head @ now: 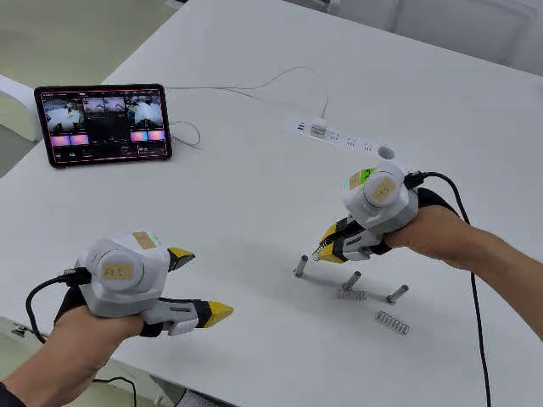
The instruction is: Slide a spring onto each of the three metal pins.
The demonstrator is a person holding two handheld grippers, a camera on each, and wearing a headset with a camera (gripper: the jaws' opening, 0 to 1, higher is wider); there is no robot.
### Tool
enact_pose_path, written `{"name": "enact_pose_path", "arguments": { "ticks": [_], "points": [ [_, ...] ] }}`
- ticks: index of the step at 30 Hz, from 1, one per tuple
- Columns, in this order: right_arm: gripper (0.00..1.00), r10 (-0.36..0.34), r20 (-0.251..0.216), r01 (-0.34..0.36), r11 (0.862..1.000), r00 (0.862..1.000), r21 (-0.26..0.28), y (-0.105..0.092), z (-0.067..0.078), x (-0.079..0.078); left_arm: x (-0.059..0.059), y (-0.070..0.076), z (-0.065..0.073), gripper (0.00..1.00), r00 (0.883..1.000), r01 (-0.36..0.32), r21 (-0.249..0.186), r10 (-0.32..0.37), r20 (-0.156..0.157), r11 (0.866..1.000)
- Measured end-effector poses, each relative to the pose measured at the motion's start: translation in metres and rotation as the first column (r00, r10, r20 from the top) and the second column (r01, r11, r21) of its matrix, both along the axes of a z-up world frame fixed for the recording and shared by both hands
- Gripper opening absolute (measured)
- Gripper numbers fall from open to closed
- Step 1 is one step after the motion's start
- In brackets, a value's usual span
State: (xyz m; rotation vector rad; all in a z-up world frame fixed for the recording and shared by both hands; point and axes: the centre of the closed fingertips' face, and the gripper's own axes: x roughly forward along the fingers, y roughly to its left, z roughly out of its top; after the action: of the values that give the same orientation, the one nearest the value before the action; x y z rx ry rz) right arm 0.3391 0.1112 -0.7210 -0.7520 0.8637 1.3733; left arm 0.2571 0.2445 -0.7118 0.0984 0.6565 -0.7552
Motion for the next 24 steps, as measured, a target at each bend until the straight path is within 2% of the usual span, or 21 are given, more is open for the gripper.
{"name": "enact_pose_path", "arguments": {
  "ticks": [11, 24],
  "points": [
    [0.13, 0.026, -0.009, -0.026, 1.000, 1.000, -0.001, 0.009, -0.006, -0.001, 0.003, 0.000, 0.003, 0.64, 1.000, -0.013, -0.009, 0.013, 0.003, 1.000],
    [0.13, 0.051, -0.015, -0.052, 0.998, 0.999, -0.024, 0.015, -0.019, -0.003, 0.000, 0.007, 0.001, 0.63, 1.000, -0.025, -0.008, 0.025, -0.006, 1.000]
  ]
}}
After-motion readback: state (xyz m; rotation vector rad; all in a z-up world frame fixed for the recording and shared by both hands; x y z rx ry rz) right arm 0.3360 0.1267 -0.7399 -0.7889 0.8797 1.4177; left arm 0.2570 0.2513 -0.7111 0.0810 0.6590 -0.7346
